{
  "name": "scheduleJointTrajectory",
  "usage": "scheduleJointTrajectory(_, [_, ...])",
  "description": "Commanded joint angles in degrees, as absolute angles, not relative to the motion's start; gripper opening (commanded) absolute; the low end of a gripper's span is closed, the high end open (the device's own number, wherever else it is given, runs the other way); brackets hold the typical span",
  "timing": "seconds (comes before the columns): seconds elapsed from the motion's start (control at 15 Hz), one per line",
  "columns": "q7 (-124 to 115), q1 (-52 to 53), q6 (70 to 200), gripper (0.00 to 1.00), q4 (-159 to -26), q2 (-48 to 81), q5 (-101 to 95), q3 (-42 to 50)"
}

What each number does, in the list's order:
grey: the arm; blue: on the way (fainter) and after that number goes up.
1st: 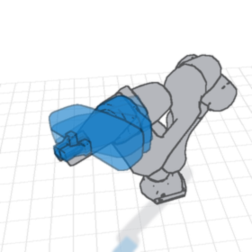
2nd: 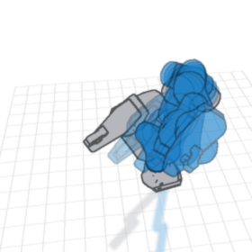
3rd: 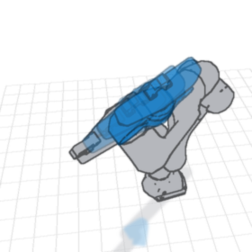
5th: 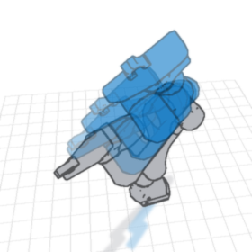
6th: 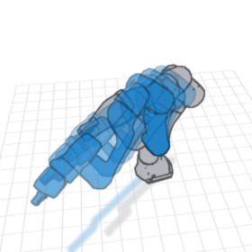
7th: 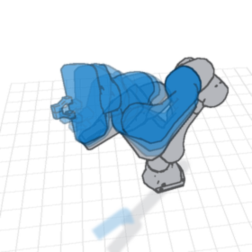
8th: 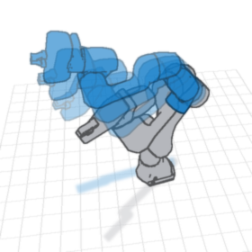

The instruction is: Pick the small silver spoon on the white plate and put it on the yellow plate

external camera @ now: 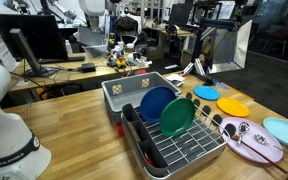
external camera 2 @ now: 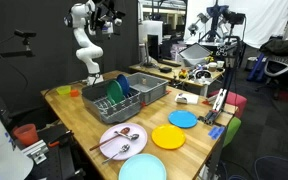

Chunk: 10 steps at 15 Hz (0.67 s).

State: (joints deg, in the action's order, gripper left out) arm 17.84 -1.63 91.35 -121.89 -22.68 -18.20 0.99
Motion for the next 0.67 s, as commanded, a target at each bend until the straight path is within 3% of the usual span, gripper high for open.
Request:
scheduleJointTrajectory(0.0, [17.6, -0.7, 91.1, 1.00, -121.7, -22.6, -18.4, 1.7])
scheduleJointTrajectory(0.6, [25.5, 2.0, 97.0, 1.00, -127.8, -22.2, -11.0, 4.6])
